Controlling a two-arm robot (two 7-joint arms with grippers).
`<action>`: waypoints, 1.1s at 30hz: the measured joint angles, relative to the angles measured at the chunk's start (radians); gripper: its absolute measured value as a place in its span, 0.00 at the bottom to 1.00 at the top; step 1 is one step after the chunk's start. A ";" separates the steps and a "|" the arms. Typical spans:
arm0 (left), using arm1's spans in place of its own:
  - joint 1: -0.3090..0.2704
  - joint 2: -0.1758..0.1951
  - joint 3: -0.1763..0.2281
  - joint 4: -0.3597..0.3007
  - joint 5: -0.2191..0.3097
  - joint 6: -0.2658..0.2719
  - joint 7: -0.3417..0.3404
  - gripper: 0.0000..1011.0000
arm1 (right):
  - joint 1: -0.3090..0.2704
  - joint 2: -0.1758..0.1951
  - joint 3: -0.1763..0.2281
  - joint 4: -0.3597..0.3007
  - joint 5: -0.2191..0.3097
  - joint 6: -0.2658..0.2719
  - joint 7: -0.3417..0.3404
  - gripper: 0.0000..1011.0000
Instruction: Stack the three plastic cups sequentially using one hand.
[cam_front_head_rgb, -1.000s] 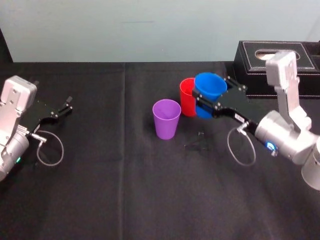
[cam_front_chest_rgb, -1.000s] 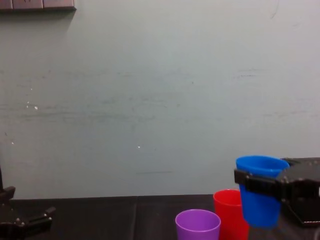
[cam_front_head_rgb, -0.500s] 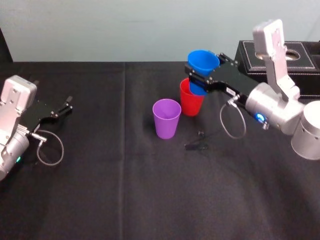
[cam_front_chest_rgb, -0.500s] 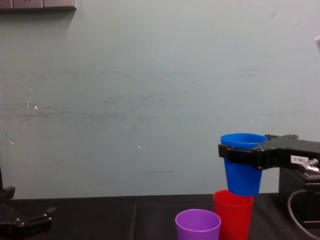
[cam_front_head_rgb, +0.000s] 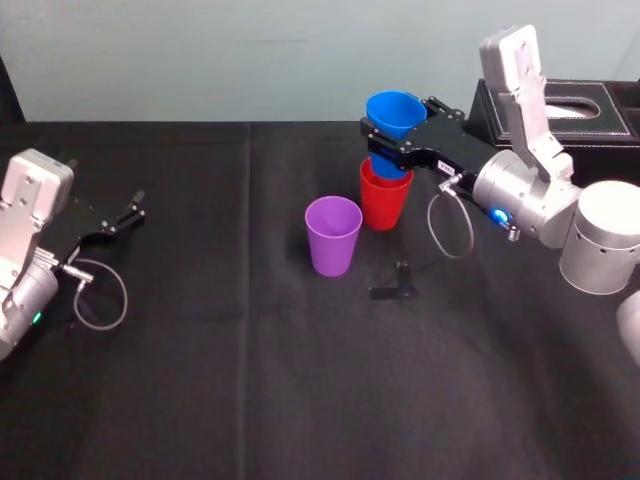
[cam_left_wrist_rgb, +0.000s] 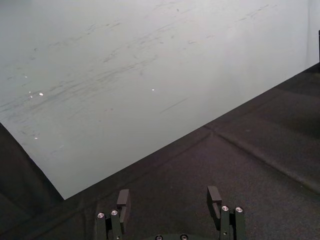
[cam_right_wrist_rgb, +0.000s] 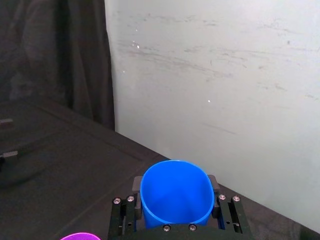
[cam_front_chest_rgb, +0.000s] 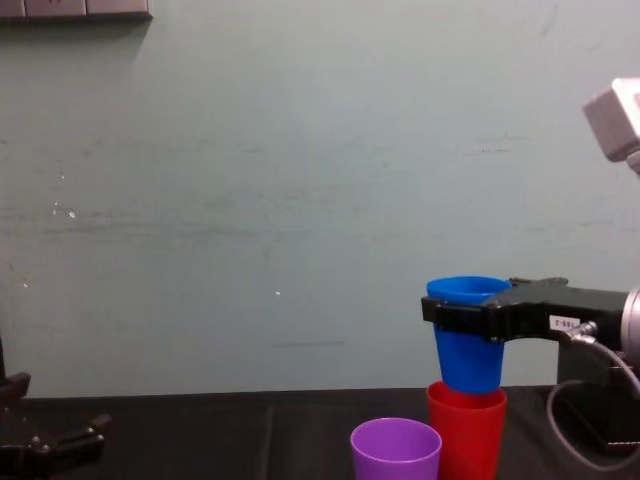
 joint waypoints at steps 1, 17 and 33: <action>0.000 0.000 0.000 0.000 0.000 0.000 0.000 0.99 | 0.004 -0.004 -0.002 0.012 -0.002 -0.004 0.000 0.74; 0.000 0.000 0.000 0.000 0.000 0.000 0.000 0.99 | 0.028 -0.036 -0.006 0.087 -0.015 -0.039 0.007 0.74; 0.000 0.000 0.000 0.000 0.000 0.000 0.000 0.99 | 0.022 -0.051 -0.006 0.147 -0.014 -0.092 0.032 0.74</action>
